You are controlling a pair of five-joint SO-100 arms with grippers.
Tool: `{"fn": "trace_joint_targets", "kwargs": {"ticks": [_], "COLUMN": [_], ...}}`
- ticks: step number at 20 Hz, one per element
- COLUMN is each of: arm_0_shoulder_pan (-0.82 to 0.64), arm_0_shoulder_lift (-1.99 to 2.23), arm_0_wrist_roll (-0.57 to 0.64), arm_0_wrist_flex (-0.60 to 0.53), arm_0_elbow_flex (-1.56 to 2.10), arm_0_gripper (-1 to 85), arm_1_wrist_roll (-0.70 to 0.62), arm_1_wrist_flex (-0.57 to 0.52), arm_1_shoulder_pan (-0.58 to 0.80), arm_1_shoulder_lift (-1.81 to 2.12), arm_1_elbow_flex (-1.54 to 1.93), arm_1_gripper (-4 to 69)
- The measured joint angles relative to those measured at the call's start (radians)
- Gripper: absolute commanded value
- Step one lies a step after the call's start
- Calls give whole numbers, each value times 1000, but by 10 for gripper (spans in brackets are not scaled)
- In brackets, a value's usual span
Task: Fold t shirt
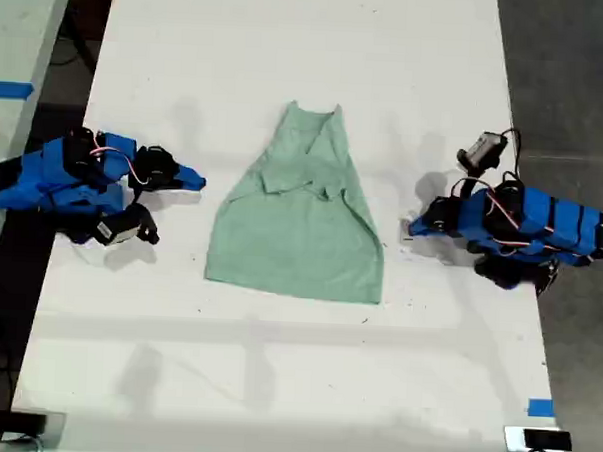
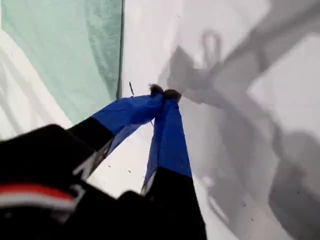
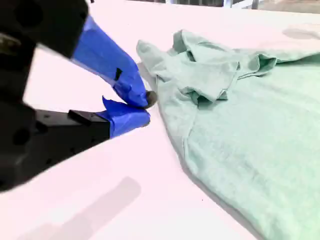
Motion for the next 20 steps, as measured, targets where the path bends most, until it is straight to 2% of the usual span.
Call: {"fn": "trace_joint_targets", "kwargs": {"ticks": [1, 4, 5, 9, 10, 12, 14, 17, 20], "arm_0_shoulder_pan": [0, 26, 21, 20, 20, 20, 21, 21, 21], "arm_0_shoulder_lift": [0, 0, 0, 0, 0, 0, 0, 0, 0], "arm_0_wrist_roll": [2, 15, 15, 15, 15, 15, 15, 15, 15], "arm_0_wrist_flex": [-2, -11, -11, -11, -11, -11, -11, -11, -11], "arm_0_elbow_flex": [0, 0, 0, 0, 0, 0, 0, 0, 0], "arm_0_gripper": [-2, -2, -2, -2, -2, -2, -2, -2, -2], "arm_1_wrist_roll": [0, -71, -112, -133, -124, -115, -106, -63, 12], "arm_1_wrist_flex": [-3, -218, -247, -242, -268, -379, -488, -526, -534], "arm_1_shoulder_pan": [0, -2, -29, -97, -127, -178, -238, -267, -273], "arm_1_shoulder_lift": [0, 0, 0, -110, -187, -440, -769, -1289, -1489], "arm_1_elbow_flex": [2, 2, -6, -132, -163, -242, -388, -647, -703], "arm_1_gripper": [4, 4, 4, 7, 10, 62, 155, 195, 217]}}
